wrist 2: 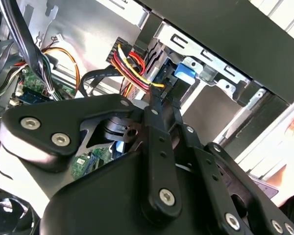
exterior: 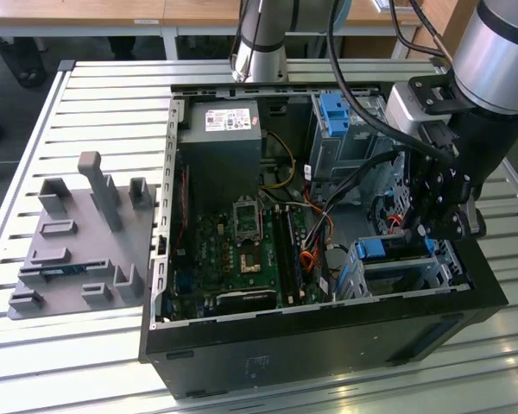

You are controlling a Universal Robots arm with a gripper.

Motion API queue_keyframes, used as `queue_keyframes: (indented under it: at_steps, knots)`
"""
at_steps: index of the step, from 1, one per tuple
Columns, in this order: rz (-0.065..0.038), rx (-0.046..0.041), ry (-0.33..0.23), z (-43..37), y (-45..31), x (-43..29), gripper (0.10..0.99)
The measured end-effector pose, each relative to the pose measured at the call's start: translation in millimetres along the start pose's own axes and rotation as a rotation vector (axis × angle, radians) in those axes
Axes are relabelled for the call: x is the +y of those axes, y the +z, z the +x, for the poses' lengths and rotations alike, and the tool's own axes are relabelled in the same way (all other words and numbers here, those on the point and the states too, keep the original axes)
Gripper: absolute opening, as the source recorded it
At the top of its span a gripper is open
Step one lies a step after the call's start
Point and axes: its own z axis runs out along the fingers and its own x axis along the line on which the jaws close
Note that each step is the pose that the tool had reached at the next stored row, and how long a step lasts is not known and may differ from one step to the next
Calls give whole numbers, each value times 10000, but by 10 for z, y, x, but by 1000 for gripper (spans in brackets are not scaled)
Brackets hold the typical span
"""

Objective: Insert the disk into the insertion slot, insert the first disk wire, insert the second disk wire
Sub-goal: 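Insert the first disk wire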

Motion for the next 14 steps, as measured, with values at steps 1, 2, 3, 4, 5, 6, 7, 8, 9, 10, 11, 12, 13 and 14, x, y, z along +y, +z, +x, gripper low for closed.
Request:
queue_keyframes:
  at_steps: [1,2,3,4,5,6,7,8,9,10,11,12,13,14]
  knots:
    - [-20,0,-1,0,-14,-3,224]
    - [-46,-2,-1,0,-19,-6,224]
    - [-74,-1,-1,1,-23,-10,157]
    - [-98,-2,-1,1,-27,-13,106]
    - [-116,0,-2,0,-32,-15,106]
    - [-124,0,0,1,-37,-15,106]
    - [-126,-1,1,1,-39,-15,106]
    - [-127,-2,0,0,-41,-16,106]
    - [-127,-1,-1,0,-43,-16,106]
    - [-127,-1,-1,0,-46,-17,106]
    - [-127,0,-1,1,-48,-17,106]
    - [-127,-1,-1,0,-49,-17,106]
    - [-127,-1,-1,1,-51,-17,106]
    - [-127,0,-1,1,-53,-17,106]
